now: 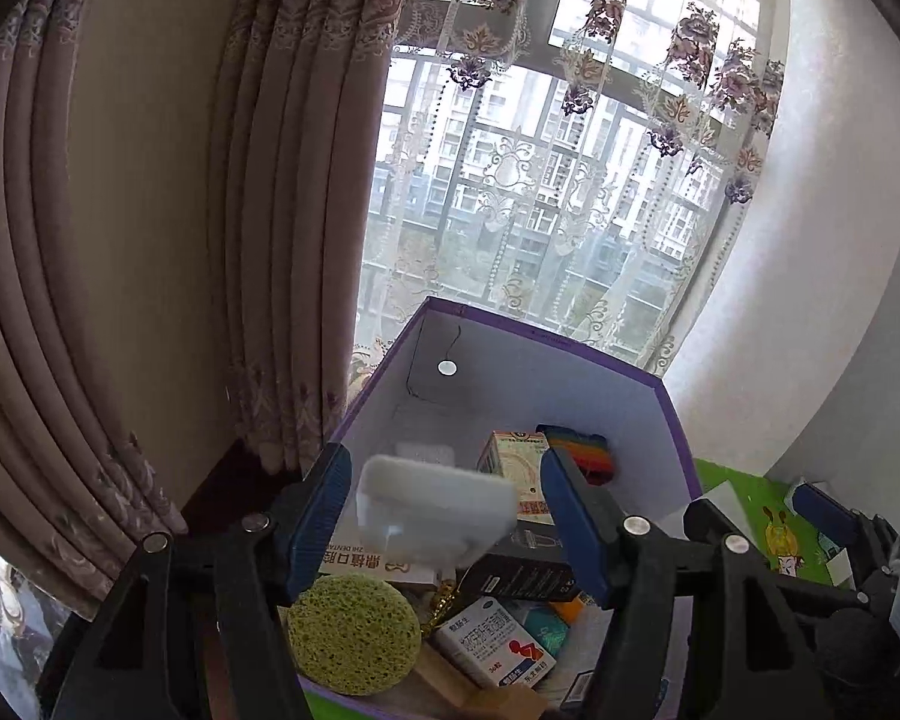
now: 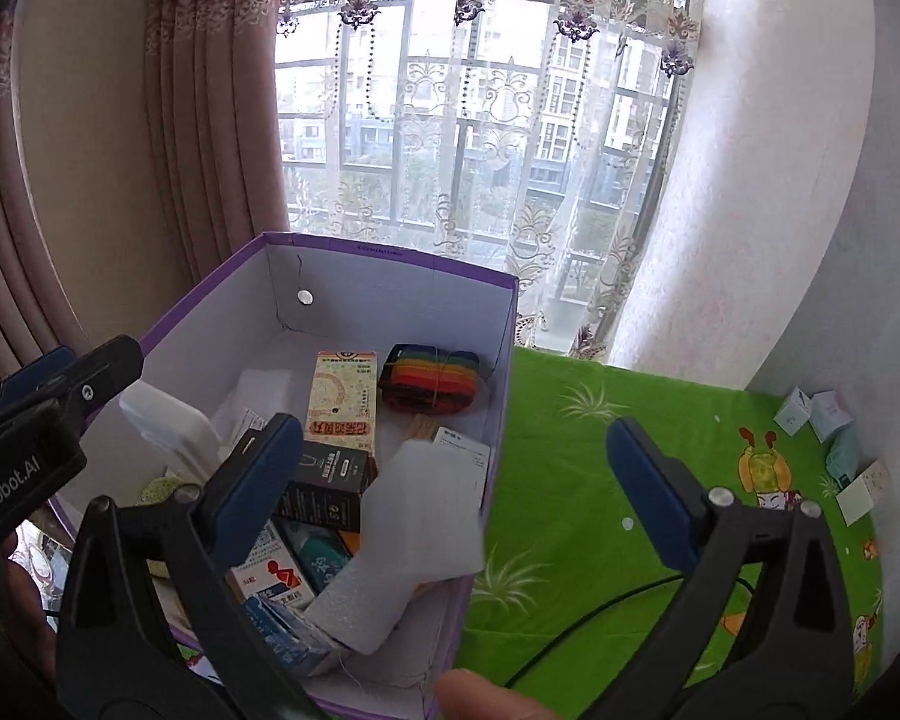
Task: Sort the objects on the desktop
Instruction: 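Carry the white holder and frosted case into the purple box and release them, then move both grippers back toward the remaining boxes by the wall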
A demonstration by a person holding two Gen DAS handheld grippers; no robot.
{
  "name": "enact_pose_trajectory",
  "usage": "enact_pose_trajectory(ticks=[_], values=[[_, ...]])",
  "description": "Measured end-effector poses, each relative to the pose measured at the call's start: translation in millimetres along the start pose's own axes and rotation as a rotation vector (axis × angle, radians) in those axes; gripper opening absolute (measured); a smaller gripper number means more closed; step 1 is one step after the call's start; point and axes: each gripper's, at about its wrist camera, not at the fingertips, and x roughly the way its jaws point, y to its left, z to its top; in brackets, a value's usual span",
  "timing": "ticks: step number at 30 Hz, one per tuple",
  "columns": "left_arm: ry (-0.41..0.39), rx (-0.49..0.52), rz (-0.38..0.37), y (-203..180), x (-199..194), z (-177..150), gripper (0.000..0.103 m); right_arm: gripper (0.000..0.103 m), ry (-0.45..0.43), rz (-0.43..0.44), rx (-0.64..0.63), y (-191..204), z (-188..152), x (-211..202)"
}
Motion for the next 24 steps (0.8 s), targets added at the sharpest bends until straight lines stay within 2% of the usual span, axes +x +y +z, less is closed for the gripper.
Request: enact_pose_trajectory(ticks=[4,10,21,24], values=[[-0.008,0.01,-0.016,-9,-3,0,0.076,0.102,0.005,-0.021,0.021,-10,0,-2],[-0.018,0.041,-0.045,-30,-9,1,0.078,0.102,-0.009,-0.061,0.095,-43,-4,-16],[-0.003,0.151,-0.129,-103,-12,-11,0.08,0.102,-0.008,-0.181,0.242,-140,-30,-34],[0.008,0.182,-0.157,-126,-11,-16,0.081,0.102,-0.002,-0.239,0.296,-170,-40,-36]])
